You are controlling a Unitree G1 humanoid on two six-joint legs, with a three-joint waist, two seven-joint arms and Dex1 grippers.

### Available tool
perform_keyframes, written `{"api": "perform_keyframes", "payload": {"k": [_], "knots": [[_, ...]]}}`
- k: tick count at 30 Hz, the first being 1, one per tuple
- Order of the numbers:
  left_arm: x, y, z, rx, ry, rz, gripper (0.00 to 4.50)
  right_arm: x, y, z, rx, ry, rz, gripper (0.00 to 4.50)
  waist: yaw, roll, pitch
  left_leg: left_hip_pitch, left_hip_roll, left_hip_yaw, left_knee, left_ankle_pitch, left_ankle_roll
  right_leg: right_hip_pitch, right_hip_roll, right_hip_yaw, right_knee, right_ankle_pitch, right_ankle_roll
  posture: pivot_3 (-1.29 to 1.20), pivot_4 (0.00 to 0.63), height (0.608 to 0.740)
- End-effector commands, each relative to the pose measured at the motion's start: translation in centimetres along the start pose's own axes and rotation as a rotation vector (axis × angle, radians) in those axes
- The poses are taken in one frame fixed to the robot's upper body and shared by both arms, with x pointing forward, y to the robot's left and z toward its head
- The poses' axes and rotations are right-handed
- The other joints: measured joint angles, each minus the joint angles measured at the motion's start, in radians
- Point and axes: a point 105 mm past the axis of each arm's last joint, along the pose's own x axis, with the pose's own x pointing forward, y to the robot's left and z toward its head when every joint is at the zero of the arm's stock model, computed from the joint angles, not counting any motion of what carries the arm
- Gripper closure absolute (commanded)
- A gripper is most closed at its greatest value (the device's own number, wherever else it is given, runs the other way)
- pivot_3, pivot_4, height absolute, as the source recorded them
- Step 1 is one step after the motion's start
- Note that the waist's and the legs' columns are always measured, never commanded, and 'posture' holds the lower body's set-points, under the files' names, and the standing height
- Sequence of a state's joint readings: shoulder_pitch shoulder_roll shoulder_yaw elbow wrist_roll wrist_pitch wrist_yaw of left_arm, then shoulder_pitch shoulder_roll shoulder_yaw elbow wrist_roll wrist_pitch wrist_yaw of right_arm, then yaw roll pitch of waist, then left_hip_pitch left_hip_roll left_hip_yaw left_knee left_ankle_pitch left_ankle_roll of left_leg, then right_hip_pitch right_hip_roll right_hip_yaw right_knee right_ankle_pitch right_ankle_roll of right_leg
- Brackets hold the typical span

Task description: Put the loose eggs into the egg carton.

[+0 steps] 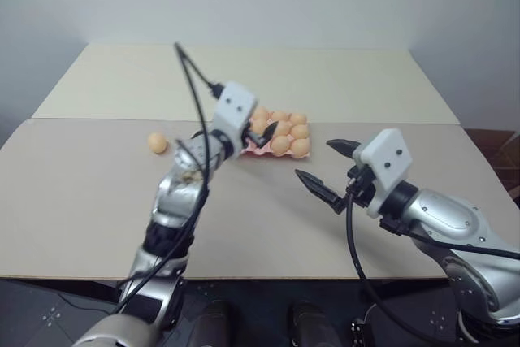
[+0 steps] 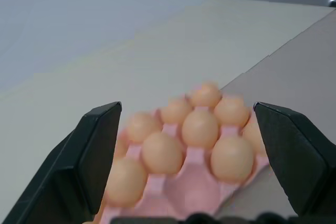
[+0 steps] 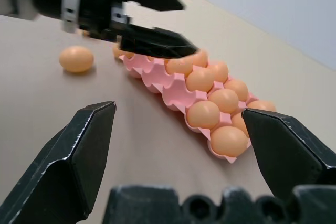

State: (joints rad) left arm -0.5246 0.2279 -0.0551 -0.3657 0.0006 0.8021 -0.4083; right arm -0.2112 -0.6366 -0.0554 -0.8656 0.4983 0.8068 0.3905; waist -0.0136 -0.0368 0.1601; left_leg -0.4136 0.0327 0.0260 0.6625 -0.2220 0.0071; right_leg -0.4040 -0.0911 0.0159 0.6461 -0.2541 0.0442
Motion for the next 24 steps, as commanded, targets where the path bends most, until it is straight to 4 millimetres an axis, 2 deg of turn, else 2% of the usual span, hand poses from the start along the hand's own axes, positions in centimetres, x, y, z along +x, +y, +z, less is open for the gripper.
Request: {"api": "perform_keyframes", "payload": {"k": [1, 4, 6, 9, 17, 24], "knots": [[-3.7, -0.2, -0.5, -0.041, 0.031, 0.073, 0.14, -0.8, 1.0, 1.6, -0.074, -0.097, 0.082, 0.0, 0.0, 0.0, 0.0, 0.0, 0.0, 0.0, 0.0, 0.0, 0.0, 0.0, 0.0, 0.0, 0.0, 0.0, 0.0, 0.0, 0.15, 0.74], [-5.9, -0.2, -2.6, -0.059, 0.121, 0.132, 0.06, -1.0, 1.2, 1.3, -0.065, -0.103, 0.109, 0.0, 0.004, 0.0, 0.0, 0.001, 0.0, -0.001, 0.0, 0.0, 0.0, 0.001, 0.0, 0.0, 0.0, 0.0, 0.0, 0.0, 0.15, 0.74], [-6.8, -0.3, -3.2, -0.079, 0.145, 0.151, 0.06, -1.0, 1.2, 1.1, -0.061, -0.105, 0.117, 0.0, 0.007, 0.0, 0.0, 0.002, 0.0, -0.001, 0.001, 0.0, 0.0, 0.002, 0.0, -0.001, 0.0, 0.0, 0.0, 0.0, 0.15, 0.74], [-8.2, 0.4, -5.3, -0.044, 0.243, 0.253, 0.06, -0.7, 1.5, 0.9, -0.052, -0.11, 0.151, 0.0, 0.006, 0.0, 0.0, 0.004, 0.0, -0.001, 0.001, 0.0, 0.0, 0.003, 0.0, 0.0, -0.001, 0.0, 0.0, 0.0, 0.15, 0.74], [-8.6, 1.4, -7.3, -0.131, 0.328, 0.371, 0.06, 0.6, 2.3, -0.1, -0.039, -0.075, 0.193, 0.0, 0.007, 0.0, 0.0, 0.004, 0.0, -0.002, 0.001, 0.0, 0.0, 0.003, 0.0, 0.0, -0.001, 0.0, 0.0, 0.0, 0.15, 0.74], [-8.4, 3.1, -7.7, -0.215, 0.349, 0.425, 0.06, 0.7, 3.3, 0.9, 0.005, -0.105, 0.293, 0.0, 0.007, 0.0, 0.0, 0.003, 0.0, -0.002, 0.001, 0.0, 0.0, 0.003, 0.0, 0.0, -0.001, 0.001, 0.0, 0.0, 0.15, 0.74]]}}
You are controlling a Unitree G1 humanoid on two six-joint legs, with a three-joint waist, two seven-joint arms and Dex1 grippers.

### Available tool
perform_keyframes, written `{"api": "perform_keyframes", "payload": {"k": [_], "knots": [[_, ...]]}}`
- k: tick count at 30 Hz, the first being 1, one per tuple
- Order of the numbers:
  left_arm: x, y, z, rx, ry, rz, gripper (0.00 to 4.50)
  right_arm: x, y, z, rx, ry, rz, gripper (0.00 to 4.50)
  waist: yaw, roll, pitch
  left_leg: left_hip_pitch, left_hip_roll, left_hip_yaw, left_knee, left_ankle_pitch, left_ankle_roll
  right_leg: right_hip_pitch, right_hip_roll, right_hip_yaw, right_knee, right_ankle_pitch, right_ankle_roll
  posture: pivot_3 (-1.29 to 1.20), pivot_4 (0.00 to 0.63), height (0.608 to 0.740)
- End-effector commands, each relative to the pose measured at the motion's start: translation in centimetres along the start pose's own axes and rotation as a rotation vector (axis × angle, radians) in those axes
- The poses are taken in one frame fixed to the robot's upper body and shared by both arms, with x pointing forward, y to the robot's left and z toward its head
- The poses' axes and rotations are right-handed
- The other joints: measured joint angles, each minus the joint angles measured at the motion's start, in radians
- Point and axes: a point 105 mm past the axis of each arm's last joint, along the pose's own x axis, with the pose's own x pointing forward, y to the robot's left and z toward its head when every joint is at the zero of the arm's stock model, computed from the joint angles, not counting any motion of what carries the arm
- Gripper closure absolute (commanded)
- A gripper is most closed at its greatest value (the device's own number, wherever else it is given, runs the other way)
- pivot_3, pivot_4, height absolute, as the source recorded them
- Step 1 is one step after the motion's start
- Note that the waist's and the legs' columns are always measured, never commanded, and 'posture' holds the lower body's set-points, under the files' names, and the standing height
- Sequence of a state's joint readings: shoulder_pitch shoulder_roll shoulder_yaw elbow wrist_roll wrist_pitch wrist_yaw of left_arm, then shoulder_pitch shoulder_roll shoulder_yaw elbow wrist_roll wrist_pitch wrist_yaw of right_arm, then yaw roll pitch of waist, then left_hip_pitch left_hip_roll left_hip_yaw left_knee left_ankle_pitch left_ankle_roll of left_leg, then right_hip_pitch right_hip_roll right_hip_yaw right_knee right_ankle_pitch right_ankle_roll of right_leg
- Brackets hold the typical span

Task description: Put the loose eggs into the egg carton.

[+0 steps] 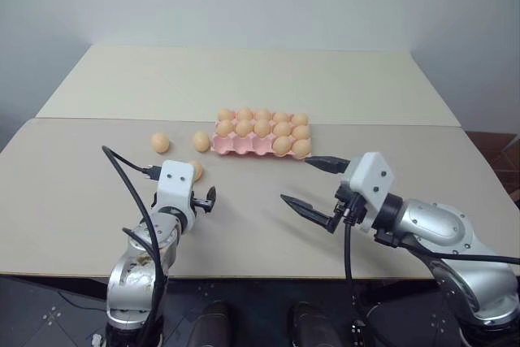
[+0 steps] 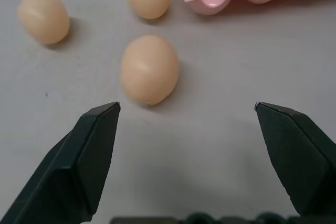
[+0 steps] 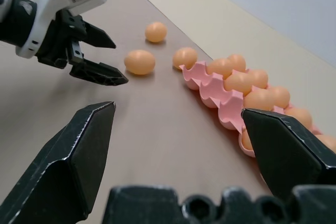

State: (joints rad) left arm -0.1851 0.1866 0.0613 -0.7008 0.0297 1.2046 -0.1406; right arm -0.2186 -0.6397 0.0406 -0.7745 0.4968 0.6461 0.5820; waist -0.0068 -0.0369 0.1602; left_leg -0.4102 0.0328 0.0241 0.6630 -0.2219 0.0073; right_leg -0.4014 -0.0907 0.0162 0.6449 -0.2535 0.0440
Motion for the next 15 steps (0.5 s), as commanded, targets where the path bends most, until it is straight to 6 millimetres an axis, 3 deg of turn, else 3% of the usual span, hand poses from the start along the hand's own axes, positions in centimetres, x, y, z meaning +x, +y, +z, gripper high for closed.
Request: {"api": "perform_keyframes", "payload": {"k": [1, 15], "knots": [[0.1, 0.9, 0.9, -0.036, -0.018, 0.027, 0.06, -0.1, 0.6, 1.1, -0.002, -0.038, 0.059, 0.0, 0.0, 0.0, 0.0, 0.0, 0.0, 0.0, 0.0, 0.0, 0.0, 0.0, 0.0, 0.0, 0.0, 0.0, 0.0, 0.0, 0.15, 0.74], [2.8, 1.4, 1.3, -0.05, 0.004, 0.017, 0.06, 0.5, 1.4, 1.5, -0.039, -0.025, 0.174, 0.0, 0.0, 0.0, 0.0, -0.001, 0.0, 0.0, 0.0, 0.0, 0.0, -0.001, 0.0, 0.0, 0.0, 0.0, 0.0, 0.0, 0.15, 0.74]]}}
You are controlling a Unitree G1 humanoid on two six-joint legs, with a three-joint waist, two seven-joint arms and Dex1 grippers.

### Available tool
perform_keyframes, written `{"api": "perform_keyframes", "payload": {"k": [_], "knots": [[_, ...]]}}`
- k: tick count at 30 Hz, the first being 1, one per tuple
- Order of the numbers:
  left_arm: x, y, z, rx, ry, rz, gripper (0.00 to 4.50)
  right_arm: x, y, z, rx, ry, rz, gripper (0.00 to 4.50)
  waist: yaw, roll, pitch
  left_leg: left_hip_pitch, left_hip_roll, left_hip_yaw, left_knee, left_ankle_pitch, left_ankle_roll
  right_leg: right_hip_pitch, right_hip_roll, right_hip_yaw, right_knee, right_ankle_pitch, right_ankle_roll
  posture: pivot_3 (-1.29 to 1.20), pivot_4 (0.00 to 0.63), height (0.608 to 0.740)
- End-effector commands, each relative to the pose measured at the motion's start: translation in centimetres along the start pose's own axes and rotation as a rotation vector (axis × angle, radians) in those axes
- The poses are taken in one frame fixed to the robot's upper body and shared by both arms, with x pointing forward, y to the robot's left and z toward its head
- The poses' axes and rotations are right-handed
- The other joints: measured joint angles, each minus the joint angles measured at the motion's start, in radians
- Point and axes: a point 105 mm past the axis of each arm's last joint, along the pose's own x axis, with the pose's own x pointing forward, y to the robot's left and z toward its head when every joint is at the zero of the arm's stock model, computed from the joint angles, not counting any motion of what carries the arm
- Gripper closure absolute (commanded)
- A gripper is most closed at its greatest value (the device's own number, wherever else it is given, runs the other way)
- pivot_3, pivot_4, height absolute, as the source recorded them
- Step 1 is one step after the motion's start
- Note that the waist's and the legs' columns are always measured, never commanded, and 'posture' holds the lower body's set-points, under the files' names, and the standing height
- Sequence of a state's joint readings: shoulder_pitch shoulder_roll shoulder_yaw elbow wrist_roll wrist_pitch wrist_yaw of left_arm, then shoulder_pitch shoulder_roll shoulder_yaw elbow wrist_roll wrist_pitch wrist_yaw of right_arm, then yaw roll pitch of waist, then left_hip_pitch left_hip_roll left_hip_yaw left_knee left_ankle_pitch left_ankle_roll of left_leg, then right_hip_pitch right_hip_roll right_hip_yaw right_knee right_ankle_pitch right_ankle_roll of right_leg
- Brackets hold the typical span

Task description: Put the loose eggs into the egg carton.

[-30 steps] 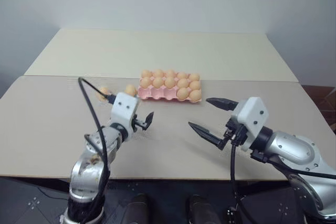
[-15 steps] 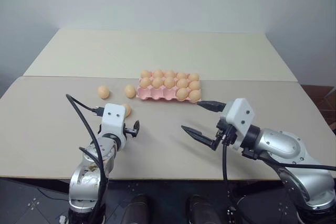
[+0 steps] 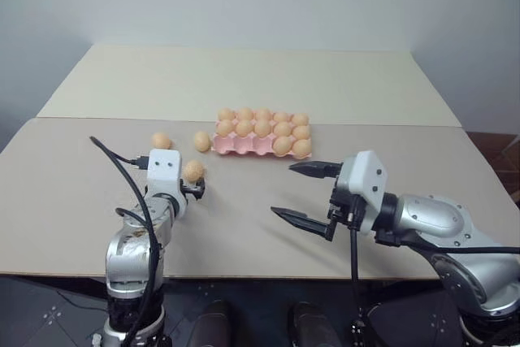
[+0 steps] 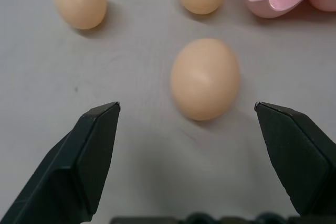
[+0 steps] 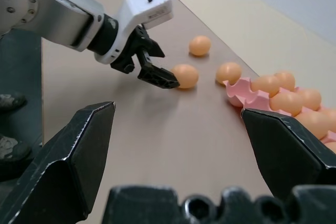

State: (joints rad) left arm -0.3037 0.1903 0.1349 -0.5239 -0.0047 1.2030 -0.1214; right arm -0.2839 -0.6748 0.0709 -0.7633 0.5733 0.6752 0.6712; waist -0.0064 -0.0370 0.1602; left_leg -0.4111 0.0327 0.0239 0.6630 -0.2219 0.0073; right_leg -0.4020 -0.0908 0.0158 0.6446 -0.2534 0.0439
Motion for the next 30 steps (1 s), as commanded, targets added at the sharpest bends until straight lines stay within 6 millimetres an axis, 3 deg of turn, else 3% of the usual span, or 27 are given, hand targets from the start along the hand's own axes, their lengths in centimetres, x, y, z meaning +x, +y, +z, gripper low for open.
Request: {"api": "perform_keyframes", "payload": {"k": [1, 10, 14, 20, 24, 27, 30], "knots": [[0.5, -0.2, 1.1, 0.012, -0.046, -0.024, 0.06, 0.1, 0.0, 0.8, -0.056, -0.018, 0.015, 0.0, 0.0, 0.0, 0.0, 0.0, 0.0, 0.0, 0.0, 0.0, 0.0, 0.0, 0.0, 0.0, 0.0, 0.0, 0.0, 0.0, 0.15, 0.74], [2.0, -0.9, 1.5, 0.004, -0.055, -0.066, 0.06, 0.5, -0.1, 1.1, -0.076, -0.029, 0.022, 0.0, 0.001, 0.0, 0.0, 0.0, 0.0, 0.0, 0.0, 0.0, 0.0, 0.0, 0.0, 0.0, 0.0, 0.0, 0.0, 0.0, 0.15, 0.74], [2.3, -0.7, 1.5, 0.005, -0.056, -0.062, 0.86, 0.6, 0.0, 1.2, -0.08, -0.031, 0.018, 0.0, 0.001, 0.0, 0.0, -0.001, 0.0, 0.0, 0.0, 0.0, 0.0, 0.0, 0.0, 0.0, 0.0, 0.0, 0.0, 0.0, 0.15, 0.74], [2.3, -0.4, 1.3, 0.007, -0.058, -0.052, 2.66, 0.5, -0.1, 1.2, -0.086, -0.029, 0.007, 0.0, 0.001, 0.0, 0.0, -0.001, 0.0, 0.0, 0.0, 0.0, 0.0, -0.001, 0.0, 0.0, 0.0, 0.0, 0.0, 0.0, 0.15, 0.74], [1.4, -0.4, 2.1, 0.033, -0.102, -0.055, 2.88, 0.3, -0.3, 1.2, -0.089, -0.024, -0.005, 0.0, 0.0, 0.0, 0.0, -0.001, 0.0, 0.0, 0.0, 0.0, 0.0, -0.001, 0.0, 0.0, 0.0, 0.0, 0.0, 0.0, 0.15, 0.74], [0.4, -1.9, 3.9, 0.092, -0.19, -0.113, 2.94, 0.0, -0.5, 1.1, -0.088, -0.02, -0.02, 0.0, 0.001, 0.0, 0.0, -0.002, 0.0, 0.0, 0.0, 0.0, 0.0, -0.001, 0.0, 0.0, 0.0, 0.0, 0.0, 0.0, 0.15, 0.74], [0.1, -4.7, 6.2, 0.142, -0.282, -0.2, 2.96, -0.3, -0.9, 1.0, -0.082, -0.014, -0.044, 0.0, 0.013, 0.0, 0.0, -0.002, -0.001, 0.0, 0.0, 0.0, 0.0, -0.001, -0.001, -0.001, 0.0, 0.0, 0.0, 0.0, 0.15, 0.74]]}}
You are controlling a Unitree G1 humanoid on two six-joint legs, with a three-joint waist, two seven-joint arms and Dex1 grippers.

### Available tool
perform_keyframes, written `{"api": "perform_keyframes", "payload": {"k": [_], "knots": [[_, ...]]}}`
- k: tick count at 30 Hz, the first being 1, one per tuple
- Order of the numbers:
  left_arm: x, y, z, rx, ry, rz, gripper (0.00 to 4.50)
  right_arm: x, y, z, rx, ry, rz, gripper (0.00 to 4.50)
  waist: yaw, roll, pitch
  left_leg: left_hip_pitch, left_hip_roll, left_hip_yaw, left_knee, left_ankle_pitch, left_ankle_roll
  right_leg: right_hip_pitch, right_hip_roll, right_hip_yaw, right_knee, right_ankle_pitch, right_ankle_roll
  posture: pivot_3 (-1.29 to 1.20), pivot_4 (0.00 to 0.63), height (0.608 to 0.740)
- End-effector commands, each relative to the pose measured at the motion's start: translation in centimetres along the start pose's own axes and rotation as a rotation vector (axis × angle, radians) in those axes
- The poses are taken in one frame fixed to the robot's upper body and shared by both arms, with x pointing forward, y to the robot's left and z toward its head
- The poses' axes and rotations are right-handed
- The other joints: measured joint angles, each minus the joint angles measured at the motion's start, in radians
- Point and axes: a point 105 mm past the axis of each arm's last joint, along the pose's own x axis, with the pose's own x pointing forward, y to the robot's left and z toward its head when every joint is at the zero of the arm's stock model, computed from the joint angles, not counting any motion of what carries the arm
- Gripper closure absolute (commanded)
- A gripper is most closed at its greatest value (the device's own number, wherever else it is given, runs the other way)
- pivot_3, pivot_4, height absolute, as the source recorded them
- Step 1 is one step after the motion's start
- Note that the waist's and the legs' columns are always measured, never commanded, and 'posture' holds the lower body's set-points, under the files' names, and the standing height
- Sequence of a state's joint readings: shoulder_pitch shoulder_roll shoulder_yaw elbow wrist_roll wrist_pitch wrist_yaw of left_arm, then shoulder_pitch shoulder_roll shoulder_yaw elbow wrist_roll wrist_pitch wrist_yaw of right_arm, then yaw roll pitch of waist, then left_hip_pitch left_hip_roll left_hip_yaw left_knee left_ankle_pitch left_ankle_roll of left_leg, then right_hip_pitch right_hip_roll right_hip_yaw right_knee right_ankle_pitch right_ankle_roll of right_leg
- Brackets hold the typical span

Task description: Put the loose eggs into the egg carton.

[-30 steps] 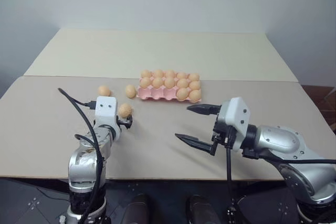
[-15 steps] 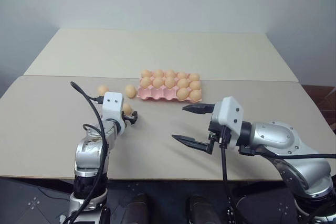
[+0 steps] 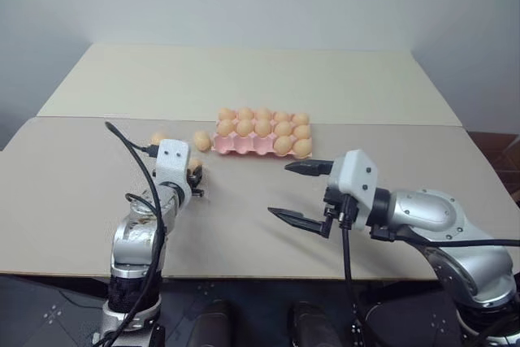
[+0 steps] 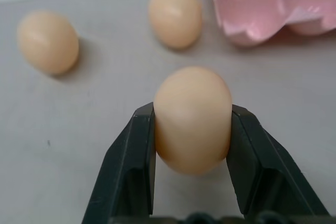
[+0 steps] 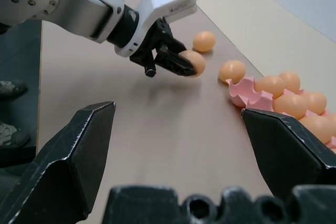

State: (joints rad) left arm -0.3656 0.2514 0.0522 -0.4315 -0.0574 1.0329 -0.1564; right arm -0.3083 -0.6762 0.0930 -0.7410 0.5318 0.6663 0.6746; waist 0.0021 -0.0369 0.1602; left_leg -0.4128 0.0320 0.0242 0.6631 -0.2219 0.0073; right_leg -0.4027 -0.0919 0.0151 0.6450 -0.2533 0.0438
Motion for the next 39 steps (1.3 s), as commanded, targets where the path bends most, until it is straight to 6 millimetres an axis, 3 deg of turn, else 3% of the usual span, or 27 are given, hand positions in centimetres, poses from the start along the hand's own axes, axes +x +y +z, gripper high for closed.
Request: {"api": "perform_keyframes", "payload": {"k": [1, 8, 14, 26, 39], "knots": [[-0.1, -2.8, 4.2, 0.063, -0.169, -0.094, 2.96, -0.7, -0.5, 1.2, -0.052, -0.031, -0.038, 0.0, 0.008, 0.0, 0.0, 0.0, 0.0, 0.001, 0.0, 0.0, 0.0, 0.0, 0.0, 0.0, 0.0, 0.0, 0.0, 0.0, 0.15, 0.74], [3.6, -6.7, 6.4, 0.117, -0.238, -0.186, 2.96, -1.0, -0.8, 1.0, -0.053, -0.007, -0.059, 0.0, 0.008, 0.0, 0.0, -0.001, 0.0, 0.003, 0.0, 0.0, 0.0, 0.0, 0.001, 0.0, -0.002, 0.0, 0.0, 0.0, 0.15, 0.74], [5.9, -8.9, 7.1, 0.158, -0.246, -0.258, 2.96, -1.0, -1.3, 1.1, -0.046, 0.013, -0.123, 0.0, 0.008, 0.0, 0.0, -0.002, 0.0, 0.004, 0.001, 0.0, 0.0, -0.001, 0.001, 0.0, -0.002, 0.0, 0.0, 0.0, 0.15, 0.74], [7.3, -10.3, 6.1, 0.182, -0.222, -0.314, 2.96, -1.2, -1.4, 1.4, -0.044, 0.005, -0.163, 0.0, 0.008, 0.0, 0.0, -0.003, 0.0, 0.004, 0.001, 0.0, 0.0, -0.001, 0.001, -0.001, -0.002, 0.0, 0.001, 0.0, 0.15, 0.74], [7.6, -10.7, 5.6, 0.196, -0.217, -0.321, 2.96, -1.3, -3.2, 0.8, 0.029, 0.066, -0.297, 0.0, 0.008, 0.0, 0.0, -0.003, 0.0, 0.004, 0.001, 0.0, 0.0, -0.001, 0.001, -0.001, -0.002, 0.0, 0.001, 0.0, 0.15, 0.74]]}}
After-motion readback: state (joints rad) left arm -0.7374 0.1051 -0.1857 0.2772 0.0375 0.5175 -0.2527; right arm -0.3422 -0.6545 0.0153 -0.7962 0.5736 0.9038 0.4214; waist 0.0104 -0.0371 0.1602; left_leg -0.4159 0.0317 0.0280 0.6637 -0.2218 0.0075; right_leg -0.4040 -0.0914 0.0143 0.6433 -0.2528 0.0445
